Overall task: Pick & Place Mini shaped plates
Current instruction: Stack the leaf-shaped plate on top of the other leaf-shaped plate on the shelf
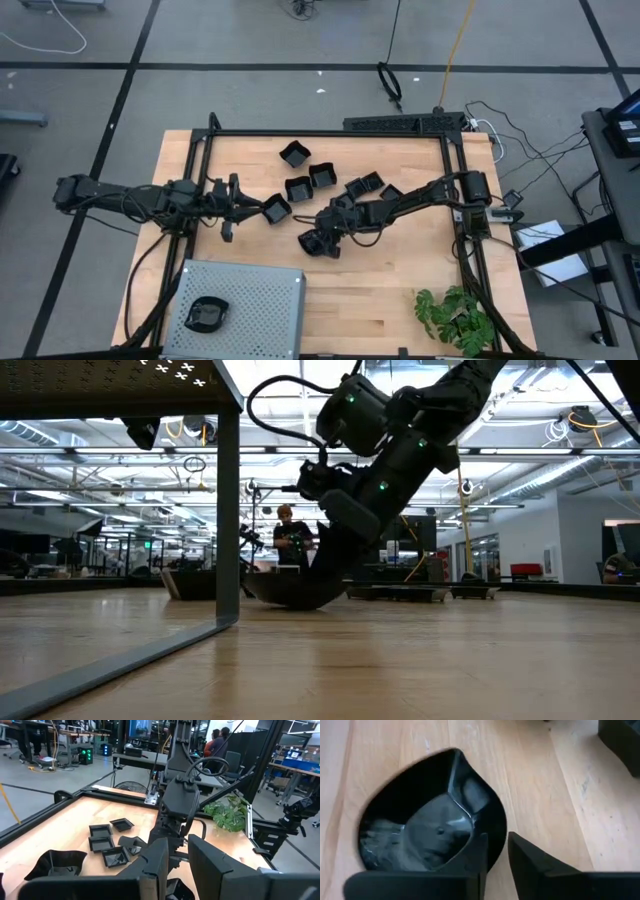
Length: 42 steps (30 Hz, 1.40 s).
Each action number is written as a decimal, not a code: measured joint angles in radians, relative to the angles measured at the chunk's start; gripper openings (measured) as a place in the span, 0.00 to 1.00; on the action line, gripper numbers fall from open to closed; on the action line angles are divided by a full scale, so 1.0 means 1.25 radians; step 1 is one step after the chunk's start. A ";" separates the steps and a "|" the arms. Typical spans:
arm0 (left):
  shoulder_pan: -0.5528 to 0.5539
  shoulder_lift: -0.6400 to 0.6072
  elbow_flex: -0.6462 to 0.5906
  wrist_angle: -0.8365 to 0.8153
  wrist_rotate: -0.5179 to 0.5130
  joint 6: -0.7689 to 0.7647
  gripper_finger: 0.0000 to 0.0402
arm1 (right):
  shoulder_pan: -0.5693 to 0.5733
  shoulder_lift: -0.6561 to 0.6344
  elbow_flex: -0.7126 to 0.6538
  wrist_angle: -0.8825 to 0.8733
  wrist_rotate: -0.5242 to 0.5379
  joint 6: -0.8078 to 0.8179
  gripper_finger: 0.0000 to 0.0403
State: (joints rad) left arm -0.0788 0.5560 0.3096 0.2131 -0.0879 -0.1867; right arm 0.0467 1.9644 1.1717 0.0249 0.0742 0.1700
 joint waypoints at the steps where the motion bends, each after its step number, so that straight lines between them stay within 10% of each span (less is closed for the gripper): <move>1: 0.000 0.000 0.000 -0.001 0.000 0.000 0.20 | 0.000 0.000 0.000 0.000 -0.001 0.000 0.13; 18: 0.000 0.000 0.000 0.001 0.000 -0.006 0.20 | 0.003 -0.053 -0.001 0.020 -0.045 -0.152 0.00; 28: 0.000 0.050 0.000 0.104 -0.099 -0.059 0.20 | 0.003 -0.158 0.000 0.246 0.369 -0.388 0.00; 42: 0.001 0.332 0.003 0.440 -0.290 -0.001 0.70 | -0.001 -0.161 -0.001 0.704 0.475 -0.647 0.00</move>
State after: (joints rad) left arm -0.0778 0.9713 0.3135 0.7626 -0.4499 -0.1880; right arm 0.0460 1.7626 1.1709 0.9047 0.6682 -0.6393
